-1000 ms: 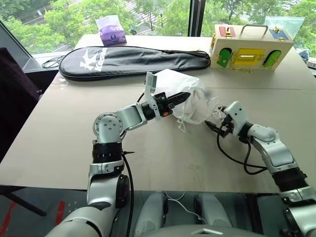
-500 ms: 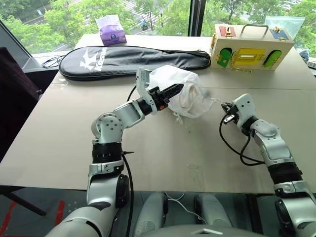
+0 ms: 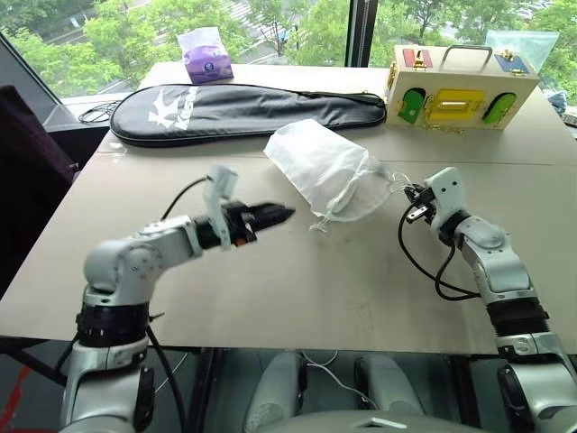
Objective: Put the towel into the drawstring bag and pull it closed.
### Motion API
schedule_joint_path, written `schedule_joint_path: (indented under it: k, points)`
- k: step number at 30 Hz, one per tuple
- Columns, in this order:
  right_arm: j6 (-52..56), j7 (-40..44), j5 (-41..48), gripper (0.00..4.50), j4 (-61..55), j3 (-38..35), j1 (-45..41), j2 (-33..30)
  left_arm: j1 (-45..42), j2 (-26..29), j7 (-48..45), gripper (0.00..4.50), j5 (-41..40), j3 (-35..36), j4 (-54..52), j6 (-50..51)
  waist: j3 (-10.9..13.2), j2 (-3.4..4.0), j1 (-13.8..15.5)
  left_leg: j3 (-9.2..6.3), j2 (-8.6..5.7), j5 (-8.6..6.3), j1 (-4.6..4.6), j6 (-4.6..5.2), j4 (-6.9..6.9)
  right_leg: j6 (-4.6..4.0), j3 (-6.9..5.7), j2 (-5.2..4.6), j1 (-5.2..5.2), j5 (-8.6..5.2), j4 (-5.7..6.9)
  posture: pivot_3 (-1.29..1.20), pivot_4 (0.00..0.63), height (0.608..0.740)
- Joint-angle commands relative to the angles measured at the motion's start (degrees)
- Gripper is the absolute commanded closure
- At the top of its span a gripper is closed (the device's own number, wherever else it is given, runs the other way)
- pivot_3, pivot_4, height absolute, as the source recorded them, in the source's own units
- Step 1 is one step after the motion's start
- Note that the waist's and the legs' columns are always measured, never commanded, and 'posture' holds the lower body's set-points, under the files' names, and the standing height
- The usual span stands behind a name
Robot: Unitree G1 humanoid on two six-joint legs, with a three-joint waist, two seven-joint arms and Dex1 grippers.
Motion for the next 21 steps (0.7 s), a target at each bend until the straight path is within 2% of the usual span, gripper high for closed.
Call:
schedule_joint_path:
  k: [1,3,5,7,9,14,21]
  points:
    - [0.29,0.2,-0.03,4.5,-2.45,-0.61,-0.95,-0.06,-0.84,-4.6,-0.21,2.22,4.16,-3.15,0.26,-5.45,0.0,0.01,0.07,0.0,-0.03,0.0,0.0,0.0,0.0,0.0,-0.01,-0.05,0.01,0.0,0.02,0.0,0.15,0.74]
    - [0.71,0.32,0.02,4.5,-2.99,-0.76,-0.99,-0.18,-1.76,-8.14,1.67,2.22,7.02,-3.56,2.69,-8.39,0.0,0.01,-0.03,-0.02,-0.01,0.0,0.0,0.0,0.02,0.0,-0.04,-0.18,0.01,0.0,0.03,0.0,0.15,0.74]
    - [1.06,0.36,0.11,4.5,-3.51,-1.06,-0.89,-0.42,-1.74,-9.82,2.19,1.7,10.9,-4.49,3.01,-13.33,0.0,0.01,-0.29,-0.02,0.01,0.0,0.01,0.01,0.02,0.0,-0.07,-0.18,0.01,0.0,0.05,0.0,0.15,0.74]
    - [1.36,0.42,0.23,4.5,-4.03,-1.36,-0.58,-0.69,-0.13,-9.87,0.86,1.01,15.34,-5.72,2.01,-20.4,-0.01,0.02,-0.65,0.0,0.05,0.0,0.01,0.0,0.01,0.0,-0.06,-0.14,-0.01,0.0,0.07,0.0,0.15,0.74]
    - [1.57,0.45,0.32,4.5,-4.22,-1.57,-0.34,-0.87,1.95,-9.15,-0.72,0.12,18.43,-6.88,0.68,-25.4,-0.01,0.03,-0.67,0.07,0.1,0.0,0.05,0.0,-0.02,0.0,0.03,-0.1,-0.02,0.0,0.06,0.0,0.15,0.74]
    - [1.62,0.63,0.26,4.5,-3.89,-1.59,-0.45,-0.99,4.84,-8.88,-1.77,0.12,21.42,-7.22,-1.03,-29.31,-0.01,0.03,-0.36,0.13,0.1,-0.05,0.03,0.09,-0.03,0.0,0.06,-0.13,-0.04,0.0,0.0,0.0,0.15,0.74]
    - [1.59,0.53,0.21,4.5,-3.58,-1.51,-0.96,-0.62,1.05,-13.32,2.68,0.12,29.28,-7.13,7.0,-39.98,-0.02,0.03,-0.21,0.05,0.04,-0.15,0.05,0.28,0.07,0.01,-0.07,0.0,0.02,0.01,0.08,0.0,0.15,0.74]
